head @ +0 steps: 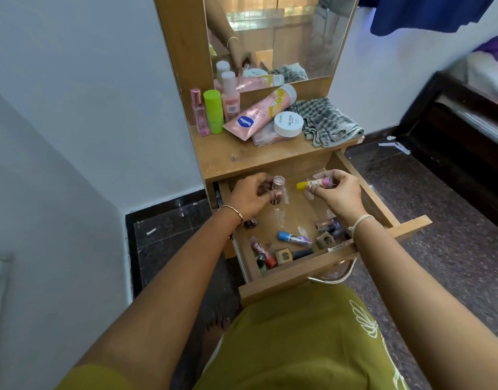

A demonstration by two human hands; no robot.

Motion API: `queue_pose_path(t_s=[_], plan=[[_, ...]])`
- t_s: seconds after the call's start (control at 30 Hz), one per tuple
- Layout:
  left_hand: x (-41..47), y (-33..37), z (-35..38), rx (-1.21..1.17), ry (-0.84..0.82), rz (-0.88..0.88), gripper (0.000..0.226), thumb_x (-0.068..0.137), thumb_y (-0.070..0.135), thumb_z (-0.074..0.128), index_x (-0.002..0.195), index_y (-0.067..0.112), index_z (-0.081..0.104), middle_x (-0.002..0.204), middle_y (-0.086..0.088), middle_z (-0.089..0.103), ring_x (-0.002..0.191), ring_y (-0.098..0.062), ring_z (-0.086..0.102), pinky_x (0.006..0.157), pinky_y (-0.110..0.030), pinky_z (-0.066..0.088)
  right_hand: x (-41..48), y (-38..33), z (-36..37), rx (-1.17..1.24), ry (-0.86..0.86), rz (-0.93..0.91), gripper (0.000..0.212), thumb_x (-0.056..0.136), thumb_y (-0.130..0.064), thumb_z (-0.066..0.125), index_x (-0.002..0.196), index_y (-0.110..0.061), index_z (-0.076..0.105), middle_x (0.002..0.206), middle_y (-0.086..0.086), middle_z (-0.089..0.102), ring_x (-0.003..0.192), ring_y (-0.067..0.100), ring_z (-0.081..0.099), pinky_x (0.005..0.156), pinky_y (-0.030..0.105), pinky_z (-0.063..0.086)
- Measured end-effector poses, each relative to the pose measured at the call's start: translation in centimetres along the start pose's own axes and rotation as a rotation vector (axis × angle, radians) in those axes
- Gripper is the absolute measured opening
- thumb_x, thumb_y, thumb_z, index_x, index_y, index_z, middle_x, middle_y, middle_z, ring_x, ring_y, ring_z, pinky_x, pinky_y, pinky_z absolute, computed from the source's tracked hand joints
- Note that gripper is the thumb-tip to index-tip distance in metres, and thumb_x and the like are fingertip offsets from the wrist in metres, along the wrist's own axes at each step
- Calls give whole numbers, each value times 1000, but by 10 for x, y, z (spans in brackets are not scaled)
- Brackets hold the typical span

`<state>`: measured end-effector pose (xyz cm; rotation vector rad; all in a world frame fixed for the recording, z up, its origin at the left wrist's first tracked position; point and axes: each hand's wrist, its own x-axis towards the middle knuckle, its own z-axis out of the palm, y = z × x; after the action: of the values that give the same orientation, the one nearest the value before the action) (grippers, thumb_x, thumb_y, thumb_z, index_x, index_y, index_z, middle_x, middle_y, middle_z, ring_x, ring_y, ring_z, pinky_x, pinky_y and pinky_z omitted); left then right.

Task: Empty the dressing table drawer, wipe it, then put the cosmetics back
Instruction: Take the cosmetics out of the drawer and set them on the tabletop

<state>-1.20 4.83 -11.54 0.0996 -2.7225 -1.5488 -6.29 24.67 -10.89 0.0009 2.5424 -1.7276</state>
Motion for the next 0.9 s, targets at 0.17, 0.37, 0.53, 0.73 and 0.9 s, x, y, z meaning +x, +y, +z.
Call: queue_pose_path(t_s=[0.17, 0.37, 0.53, 0.73, 0.9], plan=[[-7, 7, -22, -212, 44, -1, 30, 87, 22, 67, 115, 12, 61, 101, 2, 66, 86, -4, 62, 76, -9, 50, -3, -28, 10, 192, 19, -27, 34, 74, 6, 76, 96, -10, 55, 82, 3, 65, 76, 15, 66, 67, 20, 55], [-6, 6, -48, -265, 200, -9, 35, 87, 28, 67, 117, 11, 62, 99, 0, 67, 90, -12, 63, 79, -24, 54, 0, -60, 35, 270, -20, -135, 34, 78, -2, 76, 106, -2, 56, 90, 7, 67, 85, 14, 66, 83, 28, 57], [-3, 5, -78, -331, 410, -24, 30, 87, 26, 66, 113, 11, 64, 95, -2, 68, 81, -8, 62, 74, -20, 53, 11, -90, 62, 198, -49, -260, 24, 86, -10, 68, 106, -12, 55, 94, 9, 65, 92, 25, 67, 84, 37, 57], [9, -7, -110, -233, 569, -101, 35, 86, 30, 67, 117, 12, 63, 109, -4, 65, 97, -14, 57, 82, -24, 48, 27, -119, 93, 38, -56, -434, 16, 89, -13, 66, 102, -13, 57, 83, -8, 59, 66, -1, 60, 69, 25, 54], [17, -12, -126, -186, 602, -106, 30, 75, 20, 79, 103, 13, 72, 106, -2, 71, 97, -12, 64, 89, -24, 51, 37, -131, 113, -208, -114, -596, 27, 84, -13, 65, 110, -18, 57, 88, -4, 63, 85, 17, 61, 75, 37, 51]])
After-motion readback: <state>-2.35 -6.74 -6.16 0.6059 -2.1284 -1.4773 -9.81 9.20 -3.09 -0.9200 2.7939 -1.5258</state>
